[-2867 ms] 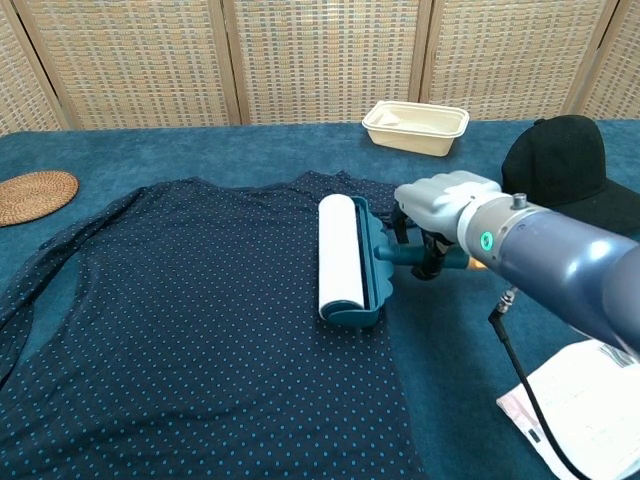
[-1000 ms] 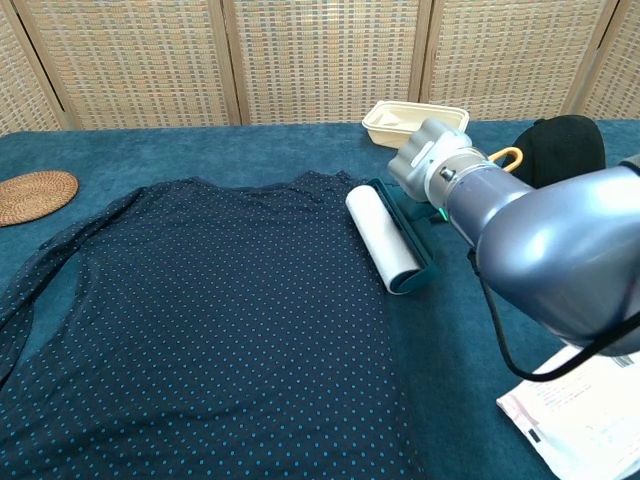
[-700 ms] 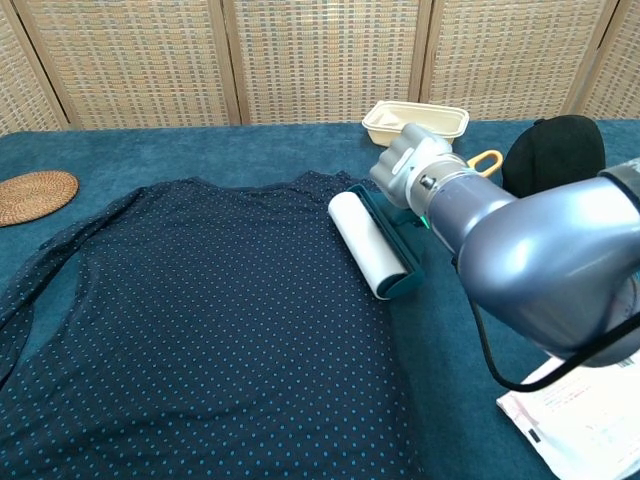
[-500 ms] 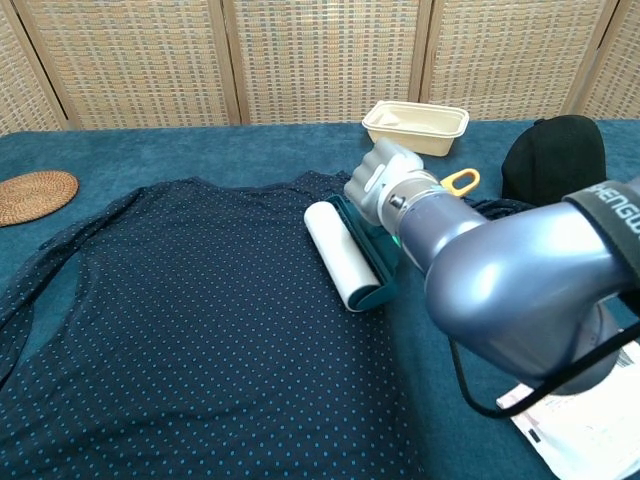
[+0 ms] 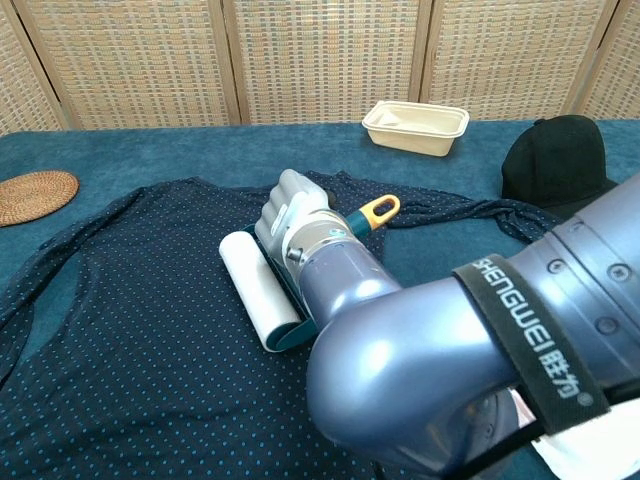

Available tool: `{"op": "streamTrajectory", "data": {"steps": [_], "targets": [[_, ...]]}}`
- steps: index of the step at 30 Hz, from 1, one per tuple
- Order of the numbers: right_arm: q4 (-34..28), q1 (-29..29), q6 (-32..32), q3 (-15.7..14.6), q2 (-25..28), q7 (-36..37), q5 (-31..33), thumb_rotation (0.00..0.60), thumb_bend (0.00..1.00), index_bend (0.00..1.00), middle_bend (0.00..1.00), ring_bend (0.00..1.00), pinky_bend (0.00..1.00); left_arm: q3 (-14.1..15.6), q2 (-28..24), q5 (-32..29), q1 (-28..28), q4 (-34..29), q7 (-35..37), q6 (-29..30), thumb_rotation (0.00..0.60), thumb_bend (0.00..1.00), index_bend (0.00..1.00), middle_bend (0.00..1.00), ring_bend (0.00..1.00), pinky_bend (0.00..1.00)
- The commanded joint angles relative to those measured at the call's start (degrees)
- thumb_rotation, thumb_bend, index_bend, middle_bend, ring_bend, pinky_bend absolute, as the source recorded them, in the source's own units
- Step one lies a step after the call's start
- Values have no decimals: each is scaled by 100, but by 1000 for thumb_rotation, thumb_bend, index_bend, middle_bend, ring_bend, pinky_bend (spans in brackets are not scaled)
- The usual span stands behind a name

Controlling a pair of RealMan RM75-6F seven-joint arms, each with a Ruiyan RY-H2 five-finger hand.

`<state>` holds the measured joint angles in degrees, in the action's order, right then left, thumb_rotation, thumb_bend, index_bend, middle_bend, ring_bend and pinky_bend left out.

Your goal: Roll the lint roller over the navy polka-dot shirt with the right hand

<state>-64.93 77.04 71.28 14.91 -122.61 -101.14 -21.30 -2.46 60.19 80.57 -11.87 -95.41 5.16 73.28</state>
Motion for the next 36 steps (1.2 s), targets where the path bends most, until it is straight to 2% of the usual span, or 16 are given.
{"op": "streamTrajectory", "data": {"steps": [1,7,15,23,28,36], "targets": [[24,-46,14,-5,18,-27,-18,600,890,737,1000,1000,1000,1,0,2,0,7,8,-1,600,0,0,0,0,0],[23,-310,64,-176,301,-59,-98,600,890,737,1000,1000,1000,8,23,3,-13,8,-45,-19,600,0,0,0,0,0],[32,-710,-40,-569,882,-26,-313,600,888,734,1000,1000,1000,-4,56,-52,-24,-7,-160,-31,600,0,0,0,0,0],[346,-901,-196,-796,1090,32,-567,600,872,729,1000,1000,1000,-3,104,-91,-28,-23,-291,-36,600,0,0,0,0,0],[364,-917,-270,-743,1058,50,-665,600,870,729,1000,1000,1000,-7,126,-124,-32,-23,-343,-45,600,0,0,0,0,0],[206,-703,-255,-584,707,-173,-810,600,871,727,1000,1000,1000,-4,136,-130,-32,-13,-353,-49,600,0,0,0,0,0]]}}
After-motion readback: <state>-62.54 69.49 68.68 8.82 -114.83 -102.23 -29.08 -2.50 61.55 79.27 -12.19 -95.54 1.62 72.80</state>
